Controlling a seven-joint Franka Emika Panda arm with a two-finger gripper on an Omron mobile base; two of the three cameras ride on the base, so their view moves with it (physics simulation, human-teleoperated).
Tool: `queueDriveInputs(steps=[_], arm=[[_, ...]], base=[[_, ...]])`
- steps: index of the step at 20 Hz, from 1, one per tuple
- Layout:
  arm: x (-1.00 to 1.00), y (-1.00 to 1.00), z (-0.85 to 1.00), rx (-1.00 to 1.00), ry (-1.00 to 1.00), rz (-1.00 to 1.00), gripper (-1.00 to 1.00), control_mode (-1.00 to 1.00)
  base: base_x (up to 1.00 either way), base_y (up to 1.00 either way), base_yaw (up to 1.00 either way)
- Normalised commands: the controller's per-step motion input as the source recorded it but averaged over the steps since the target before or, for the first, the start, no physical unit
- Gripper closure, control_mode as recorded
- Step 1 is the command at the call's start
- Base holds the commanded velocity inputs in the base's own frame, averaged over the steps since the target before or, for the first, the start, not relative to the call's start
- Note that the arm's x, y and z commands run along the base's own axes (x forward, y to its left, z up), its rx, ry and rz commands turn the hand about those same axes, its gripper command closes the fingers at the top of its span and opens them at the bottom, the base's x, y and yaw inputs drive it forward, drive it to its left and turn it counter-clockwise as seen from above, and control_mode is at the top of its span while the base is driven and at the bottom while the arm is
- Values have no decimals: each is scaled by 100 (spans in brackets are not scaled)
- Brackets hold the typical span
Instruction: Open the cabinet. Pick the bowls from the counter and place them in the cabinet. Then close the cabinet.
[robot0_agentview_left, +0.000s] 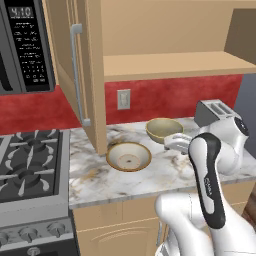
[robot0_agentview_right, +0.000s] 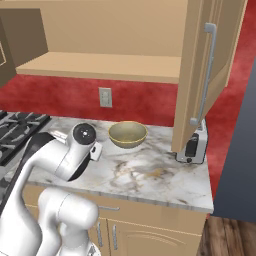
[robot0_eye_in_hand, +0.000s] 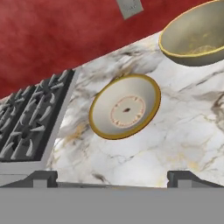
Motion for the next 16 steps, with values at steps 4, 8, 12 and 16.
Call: queueDriveInputs(steps=[4, 8, 12, 16], arm=[[35, 10, -36, -5, 1, 0, -100, -100], [38, 8, -35, -5, 1, 0, -100, -100], [40, 5, -34, -4, 0, 0, -100, -100], [40, 7, -34, -4, 0, 0, -100, -100]], base=[[0, 0, 0], [0, 0, 0], [0, 0, 0], [0, 0, 0]])
